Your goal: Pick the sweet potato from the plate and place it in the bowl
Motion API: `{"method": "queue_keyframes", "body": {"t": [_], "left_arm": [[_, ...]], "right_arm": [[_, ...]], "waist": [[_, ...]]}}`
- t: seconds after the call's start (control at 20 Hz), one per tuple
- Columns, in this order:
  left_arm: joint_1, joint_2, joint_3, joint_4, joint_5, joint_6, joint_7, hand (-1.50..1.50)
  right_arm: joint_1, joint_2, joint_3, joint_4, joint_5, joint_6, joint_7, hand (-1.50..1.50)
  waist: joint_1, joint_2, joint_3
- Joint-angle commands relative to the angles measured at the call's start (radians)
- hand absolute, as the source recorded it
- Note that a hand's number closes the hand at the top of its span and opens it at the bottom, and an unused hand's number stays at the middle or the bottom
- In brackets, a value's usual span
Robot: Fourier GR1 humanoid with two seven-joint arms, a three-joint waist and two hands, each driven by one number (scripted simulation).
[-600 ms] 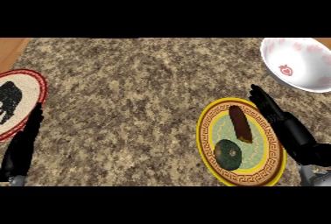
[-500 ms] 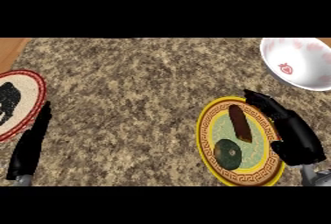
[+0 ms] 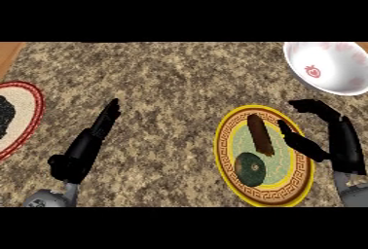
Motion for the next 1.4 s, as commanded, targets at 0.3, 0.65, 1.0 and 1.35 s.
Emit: {"method": "queue_keyframes", "body": {"t": [0.3,0.65,1.0,1.35], "left_arm": [[-0.075,-0.092,-0.057,0.044,-0.017,-0.044,0.016,0.00],[-0.068,-0.089,-0.061,0.008,-0.004,-0.057,0.040,0.00],[-0.111,-0.069,-0.014,0.023,0.021,-0.089,0.069,0.00],[-0.069,-0.113,-0.045,0.003,-0.021,-0.052,0.064,0.00]], "right_arm": [[-0.171,-0.094,0.176,0.071,0.416,0.072,0.384,-1.50],[-0.318,-0.203,0.259,0.063,0.353,0.574,0.746,-1.50],[-0.495,-0.066,0.258,0.039,0.103,0.940,1.131,-1.50],[-0.579,0.031,0.289,0.097,0.016,0.964,1.327,-1.50]], "waist": [[0.033,0.003,0.001],[0.059,0.000,-0.003],[0.049,0.002,0.002],[0.040,-0.002,0.003]]}}
